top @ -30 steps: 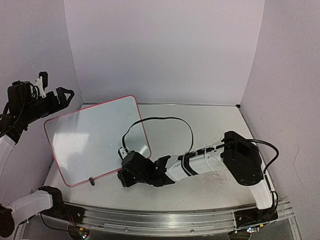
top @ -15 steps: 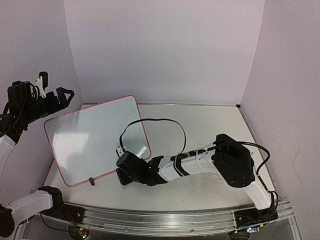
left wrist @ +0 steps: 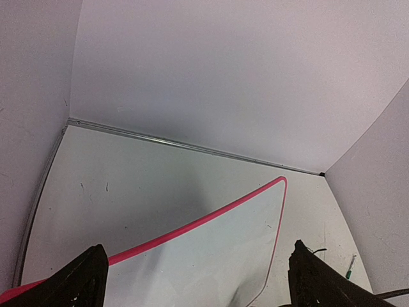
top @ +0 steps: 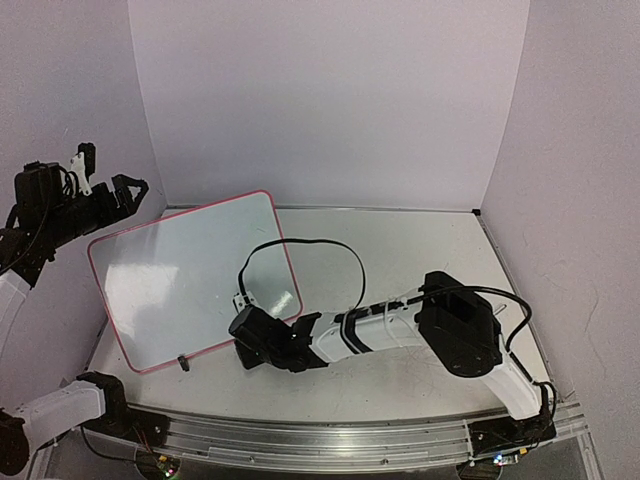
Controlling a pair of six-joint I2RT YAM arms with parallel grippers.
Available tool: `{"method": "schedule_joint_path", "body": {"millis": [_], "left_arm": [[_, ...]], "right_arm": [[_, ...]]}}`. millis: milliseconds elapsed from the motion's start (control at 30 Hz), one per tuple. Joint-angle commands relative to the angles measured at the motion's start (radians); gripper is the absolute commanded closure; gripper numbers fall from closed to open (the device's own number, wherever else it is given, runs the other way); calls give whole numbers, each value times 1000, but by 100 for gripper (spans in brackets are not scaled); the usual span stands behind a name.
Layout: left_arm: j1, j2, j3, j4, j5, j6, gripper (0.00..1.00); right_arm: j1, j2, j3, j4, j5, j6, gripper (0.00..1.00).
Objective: Write a sentence on the whiteboard
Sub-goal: Move the whiteboard marker to the corner of the board.
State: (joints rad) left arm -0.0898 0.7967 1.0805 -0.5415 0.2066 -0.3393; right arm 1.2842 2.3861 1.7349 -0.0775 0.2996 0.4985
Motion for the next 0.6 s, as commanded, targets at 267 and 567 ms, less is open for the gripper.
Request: {"method": "schedule_joint_path", "body": {"millis": [267,567], "left_arm": [[4,1,53,1,-4,11,1],[4,5,60,1,-3,12,1]], "right_arm": [[0,-48,-34,65,134,4,100],[-17,-161,-191,99,213,21,100]]}}
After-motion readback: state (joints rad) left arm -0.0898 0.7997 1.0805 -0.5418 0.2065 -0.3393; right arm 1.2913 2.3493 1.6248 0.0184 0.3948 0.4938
